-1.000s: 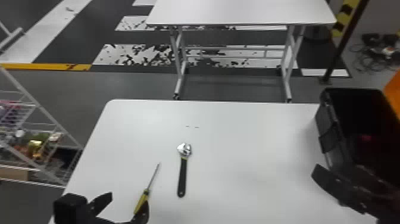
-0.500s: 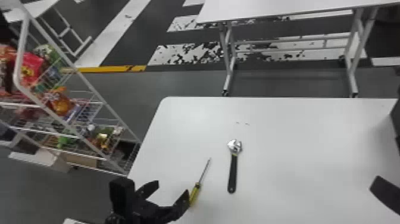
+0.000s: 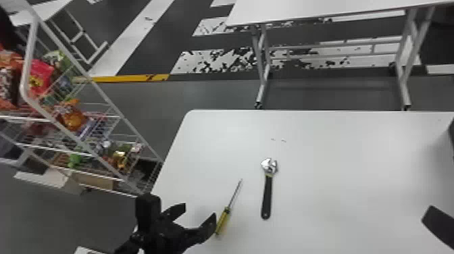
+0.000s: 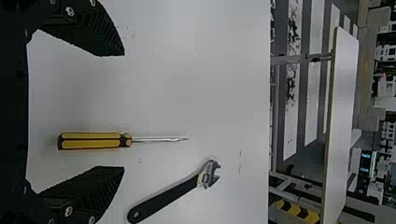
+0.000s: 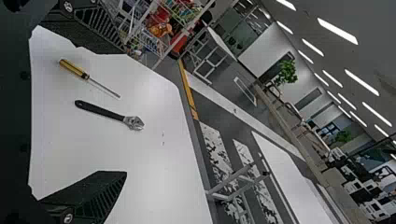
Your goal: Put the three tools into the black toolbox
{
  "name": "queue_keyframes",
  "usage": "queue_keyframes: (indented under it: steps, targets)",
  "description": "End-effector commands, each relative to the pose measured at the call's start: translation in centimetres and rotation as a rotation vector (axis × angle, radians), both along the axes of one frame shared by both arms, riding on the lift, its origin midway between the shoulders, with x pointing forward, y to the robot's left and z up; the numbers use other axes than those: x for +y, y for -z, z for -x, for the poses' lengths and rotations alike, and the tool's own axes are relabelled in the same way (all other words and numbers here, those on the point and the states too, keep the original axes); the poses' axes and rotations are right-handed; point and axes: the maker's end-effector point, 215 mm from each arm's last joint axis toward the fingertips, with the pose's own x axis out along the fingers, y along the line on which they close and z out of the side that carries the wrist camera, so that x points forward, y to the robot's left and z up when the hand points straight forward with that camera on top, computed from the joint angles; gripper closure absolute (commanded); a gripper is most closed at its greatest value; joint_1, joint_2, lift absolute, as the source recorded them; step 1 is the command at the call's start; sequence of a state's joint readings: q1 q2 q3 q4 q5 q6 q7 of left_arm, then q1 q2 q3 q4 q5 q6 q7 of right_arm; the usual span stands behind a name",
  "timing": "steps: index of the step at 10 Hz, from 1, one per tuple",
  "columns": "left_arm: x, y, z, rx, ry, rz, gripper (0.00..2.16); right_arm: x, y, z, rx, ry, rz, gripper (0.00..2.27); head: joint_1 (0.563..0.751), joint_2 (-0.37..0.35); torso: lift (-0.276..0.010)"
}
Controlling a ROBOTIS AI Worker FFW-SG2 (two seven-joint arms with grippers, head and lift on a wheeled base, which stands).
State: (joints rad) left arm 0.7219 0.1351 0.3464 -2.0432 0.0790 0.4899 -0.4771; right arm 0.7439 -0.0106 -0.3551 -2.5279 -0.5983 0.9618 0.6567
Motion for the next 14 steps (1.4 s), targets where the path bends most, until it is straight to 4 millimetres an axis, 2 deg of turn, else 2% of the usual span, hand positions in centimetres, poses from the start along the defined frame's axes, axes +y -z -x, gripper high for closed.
queue_keyframes:
  steps: [1,4,6,10,13,14]
  targets:
    - [0.2,1.2,-0.1,0.034,-0.01,0.005,0.15,-0.1,0.0,0.0,-0.001,0.001,0.002,0.08,0.695,0.35,-0.051]
    - [-0.8,3.4,0.1,0.135,-0.014,-0.036,0.15,-0.1,-0.2,-0.1,-0.005,-0.001,0.004,0.08,0.695,0.35,-0.051]
    - [-0.9,4.1,0.5,0.175,-0.021,-0.076,0.15,-0.1,-0.6,-0.6,-0.021,-0.007,0.009,0.08,0.695,0.35,-0.051]
    - [-2.0,4.8,-0.4,0.207,-0.015,-0.117,0.15,-1.4,-0.9,-1.1,-0.036,-0.007,0.002,0.08,0.695,0.345,-0.051]
    - [-3.5,5.6,-1.3,0.231,0.001,-0.111,0.15,-2.2,-1.3,-0.9,-0.039,-0.005,-0.02,0.08,0.695,0.297,-0.051]
    - [-4.1,5.6,-1.6,0.232,0.01,-0.106,0.28,-2.5,-1.5,-0.8,-0.041,-0.003,-0.028,0.08,0.695,0.288,-0.051]
